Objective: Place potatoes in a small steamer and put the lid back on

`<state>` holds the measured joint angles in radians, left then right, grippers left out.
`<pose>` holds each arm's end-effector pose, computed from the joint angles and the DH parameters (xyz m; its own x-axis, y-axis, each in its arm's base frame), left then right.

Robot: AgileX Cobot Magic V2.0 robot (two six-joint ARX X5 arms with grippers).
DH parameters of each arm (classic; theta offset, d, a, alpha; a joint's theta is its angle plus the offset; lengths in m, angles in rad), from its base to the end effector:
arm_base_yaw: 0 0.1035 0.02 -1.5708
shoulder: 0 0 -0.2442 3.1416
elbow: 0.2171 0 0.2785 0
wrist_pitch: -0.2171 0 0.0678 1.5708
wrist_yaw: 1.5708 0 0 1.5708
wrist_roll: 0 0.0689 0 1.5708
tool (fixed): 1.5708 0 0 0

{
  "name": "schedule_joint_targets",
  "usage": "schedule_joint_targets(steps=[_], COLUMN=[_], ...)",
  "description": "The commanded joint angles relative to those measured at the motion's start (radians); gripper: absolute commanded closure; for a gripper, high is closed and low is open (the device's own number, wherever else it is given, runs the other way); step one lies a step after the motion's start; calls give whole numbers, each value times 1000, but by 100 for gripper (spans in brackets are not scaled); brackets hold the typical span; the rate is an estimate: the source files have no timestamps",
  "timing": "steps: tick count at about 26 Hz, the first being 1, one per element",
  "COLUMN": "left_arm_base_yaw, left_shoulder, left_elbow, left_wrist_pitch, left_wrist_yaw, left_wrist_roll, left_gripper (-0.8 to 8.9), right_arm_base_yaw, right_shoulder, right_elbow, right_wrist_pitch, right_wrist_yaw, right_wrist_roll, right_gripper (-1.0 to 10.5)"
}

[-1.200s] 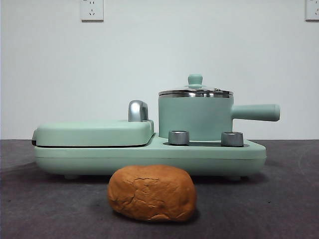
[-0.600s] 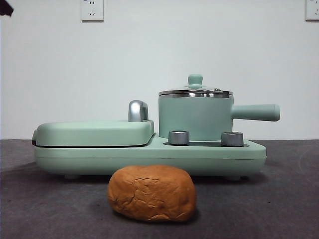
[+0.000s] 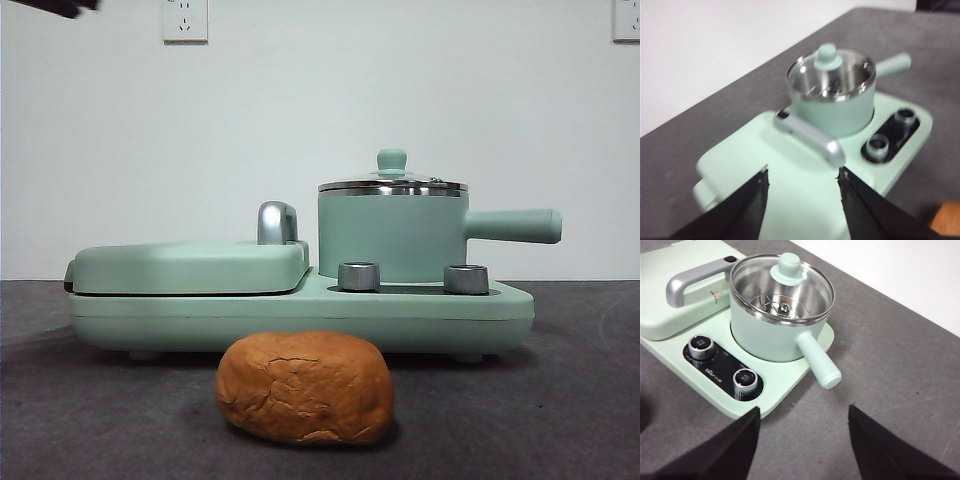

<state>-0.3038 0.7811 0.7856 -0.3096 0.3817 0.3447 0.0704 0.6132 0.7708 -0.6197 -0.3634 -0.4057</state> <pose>0.2251 -0.0975 0.2971 0.7332 -0.6202 -0.2788 0.6772 0.7030 0.2170 0.1956 0.0383 0.2870 0.8096 0.4134 -0.4167 -0.5275 0.8238 -0.2077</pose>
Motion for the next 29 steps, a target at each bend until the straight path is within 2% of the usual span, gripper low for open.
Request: schedule_joint_targets(steps=[1,12,20,29], left_arm_base_yaw=[-37,-184,-255,-295], left_shoulder=[65,348,550,776], left_elbow=[20,32,116,278], left_wrist_pitch=[98,462,545,591], left_wrist_yaw=[4,-24,-95,-97], left_wrist_roll=[-106,-235,-234,-233], left_gripper=[588,591,591,590], right_arm_base_yaw=[2,2,2,24], right_shoulder=[6,6,6,7], right_elbow=[19,19,19,19], right_wrist_pitch=[6,6,6,6], right_wrist_yaw=[2,2,1,2], right_wrist_roll=[32,40,40,40], right_gripper=[667,667,667,667])
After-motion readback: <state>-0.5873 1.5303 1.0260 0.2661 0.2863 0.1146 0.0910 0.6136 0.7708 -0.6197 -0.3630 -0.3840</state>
